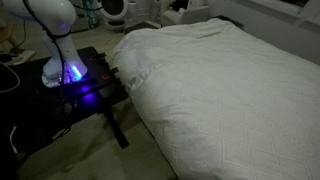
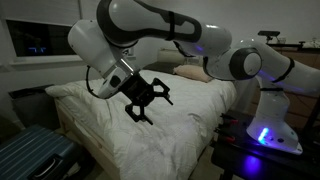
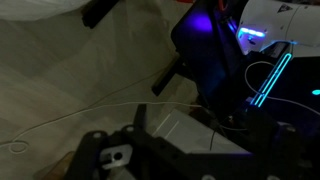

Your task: Spread the corner of the bed well

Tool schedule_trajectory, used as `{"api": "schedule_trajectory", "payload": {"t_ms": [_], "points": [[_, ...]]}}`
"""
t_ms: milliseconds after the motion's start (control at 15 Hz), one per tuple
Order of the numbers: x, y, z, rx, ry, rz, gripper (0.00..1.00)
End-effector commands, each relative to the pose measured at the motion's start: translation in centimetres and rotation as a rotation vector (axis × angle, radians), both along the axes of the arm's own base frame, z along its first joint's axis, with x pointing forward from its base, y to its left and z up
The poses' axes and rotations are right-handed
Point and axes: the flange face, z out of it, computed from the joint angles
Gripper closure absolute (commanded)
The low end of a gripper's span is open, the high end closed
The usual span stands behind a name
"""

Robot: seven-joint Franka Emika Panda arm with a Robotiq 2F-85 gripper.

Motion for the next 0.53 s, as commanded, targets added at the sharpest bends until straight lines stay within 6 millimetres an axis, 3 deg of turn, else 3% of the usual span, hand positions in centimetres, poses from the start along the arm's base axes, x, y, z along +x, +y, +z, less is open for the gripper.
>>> {"api": "schedule_trajectory", "payload": {"t_ms": [0, 467], "points": [[2.6, -1.2, 0.3, -0.03, -0.095, -0.173, 0.0], [8.0, -4.9, 0.6, -0.11, -0.208, -0.516, 0.0]]}}
